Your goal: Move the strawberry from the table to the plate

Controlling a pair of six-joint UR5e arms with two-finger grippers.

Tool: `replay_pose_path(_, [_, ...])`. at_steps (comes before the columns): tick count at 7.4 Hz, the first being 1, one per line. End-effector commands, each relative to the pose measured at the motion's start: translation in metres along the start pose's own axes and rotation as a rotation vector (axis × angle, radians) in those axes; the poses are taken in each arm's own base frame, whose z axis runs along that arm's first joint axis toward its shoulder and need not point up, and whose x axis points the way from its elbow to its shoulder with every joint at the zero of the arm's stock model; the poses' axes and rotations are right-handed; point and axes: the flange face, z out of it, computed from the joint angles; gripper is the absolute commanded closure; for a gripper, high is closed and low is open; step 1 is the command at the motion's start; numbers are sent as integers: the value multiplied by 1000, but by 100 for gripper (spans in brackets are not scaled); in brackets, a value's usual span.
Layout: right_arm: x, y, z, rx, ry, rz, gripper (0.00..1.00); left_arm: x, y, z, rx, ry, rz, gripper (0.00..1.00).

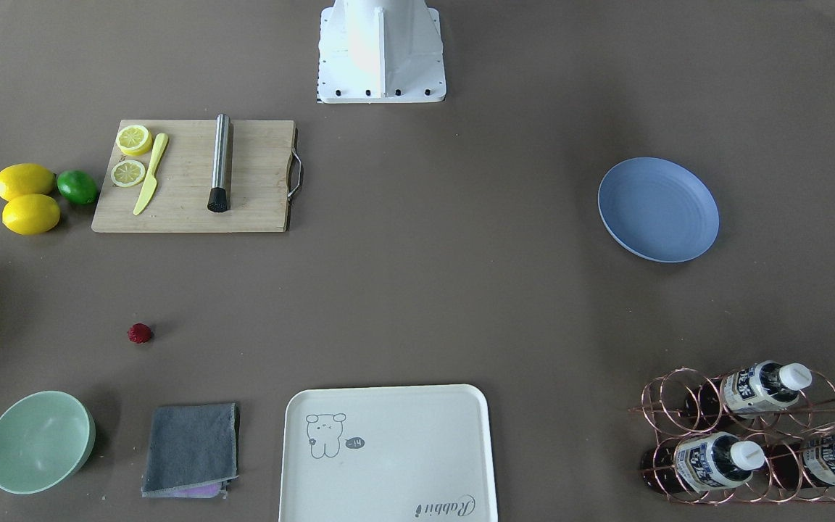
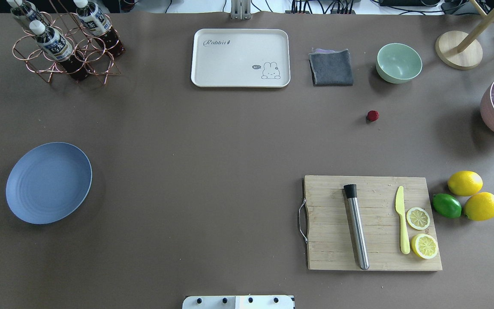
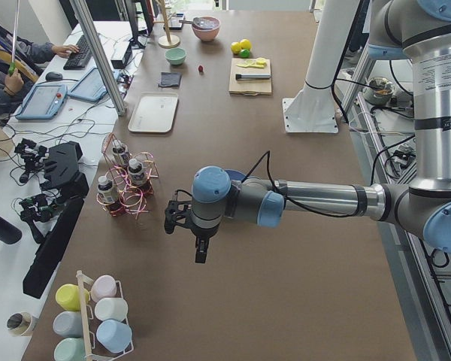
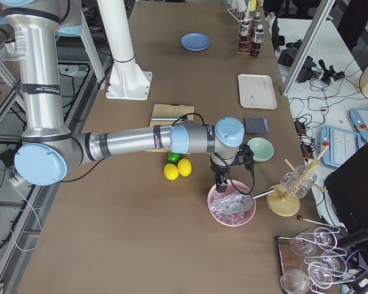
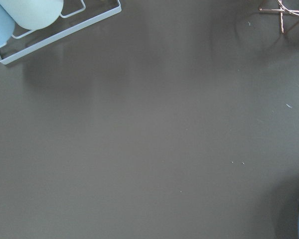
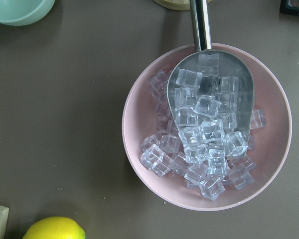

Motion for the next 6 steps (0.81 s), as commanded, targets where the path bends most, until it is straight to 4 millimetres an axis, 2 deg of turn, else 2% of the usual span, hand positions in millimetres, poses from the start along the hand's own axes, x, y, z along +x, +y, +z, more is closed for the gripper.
replay_pose_path(1, [1,4,-1,-1,20,1,0,1,2,0,2,2,7,3])
replay_pose_path(4, [3,9,1,-4,20,5,0,-8,6,9,-19,0,-12,3])
replay_pose_path(5, [6,14,4,-10,19,9,0,1,3,3,10,6,21,3])
replay_pose_path(6, [5,16,4,-10,18,9,0,0,9,7,13,10,31,3])
